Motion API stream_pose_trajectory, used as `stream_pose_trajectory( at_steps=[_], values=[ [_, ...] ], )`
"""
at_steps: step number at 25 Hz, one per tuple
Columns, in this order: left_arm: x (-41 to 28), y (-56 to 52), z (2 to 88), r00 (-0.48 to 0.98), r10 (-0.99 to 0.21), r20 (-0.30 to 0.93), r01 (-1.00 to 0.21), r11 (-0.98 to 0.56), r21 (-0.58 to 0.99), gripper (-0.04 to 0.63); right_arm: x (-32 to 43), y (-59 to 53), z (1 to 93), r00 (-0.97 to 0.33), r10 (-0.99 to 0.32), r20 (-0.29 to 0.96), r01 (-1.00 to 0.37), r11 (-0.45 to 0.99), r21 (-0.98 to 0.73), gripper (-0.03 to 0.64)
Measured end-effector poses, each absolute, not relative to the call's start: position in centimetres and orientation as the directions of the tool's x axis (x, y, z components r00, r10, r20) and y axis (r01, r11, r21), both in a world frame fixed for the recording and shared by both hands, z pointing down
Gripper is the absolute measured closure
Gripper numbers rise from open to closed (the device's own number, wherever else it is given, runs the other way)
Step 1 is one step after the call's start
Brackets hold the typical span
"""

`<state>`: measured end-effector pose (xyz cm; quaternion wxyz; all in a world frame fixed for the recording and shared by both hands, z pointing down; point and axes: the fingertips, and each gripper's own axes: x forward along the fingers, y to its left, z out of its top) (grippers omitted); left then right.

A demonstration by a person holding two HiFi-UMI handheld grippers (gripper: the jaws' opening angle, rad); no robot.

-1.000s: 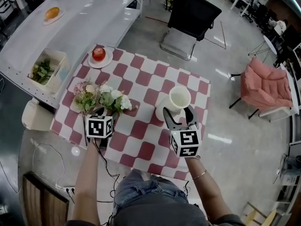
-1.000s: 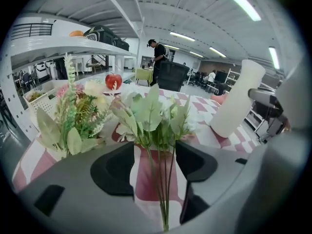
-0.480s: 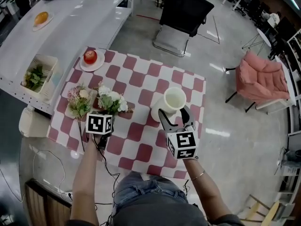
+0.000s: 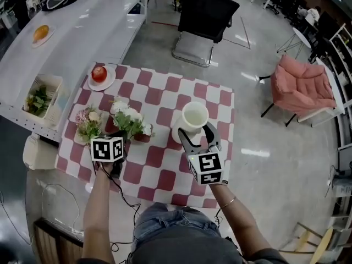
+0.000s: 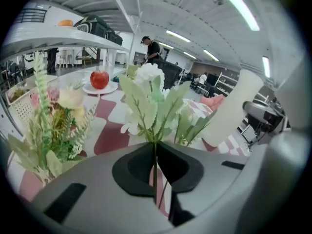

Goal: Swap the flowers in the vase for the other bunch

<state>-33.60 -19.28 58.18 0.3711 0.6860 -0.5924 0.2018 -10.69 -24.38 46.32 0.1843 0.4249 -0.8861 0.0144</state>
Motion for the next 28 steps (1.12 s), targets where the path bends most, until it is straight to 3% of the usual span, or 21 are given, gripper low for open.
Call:
stream_pose_trajectory(
  at_steps=[14,20,28],
  values=[
    [-27.6,-23.4,38.4,0.302,-0.91,0.283,-0.919,-0.199,0.34,0.567,-10.5,-24.1,46.4,-0.584,-0.742,0.329,-0.753,0.647,0.122,0.295],
    [-23.2,-25.3,29.0,0.386,-0.92,0.071,-0.88,-0.344,0.326,0.567,-10.7,-24.4,46.2,-0.583,-0.746,0.322,-0.755,0.644,0.125,0.295],
    [-18.2,-26.5,21.2,0.469,-0.879,-0.084,-0.826,-0.471,0.311,0.567,-11.0,-24.4,46.0,-0.582,-0.743,0.33,-0.754,0.645,0.123,0.295]
  ],
)
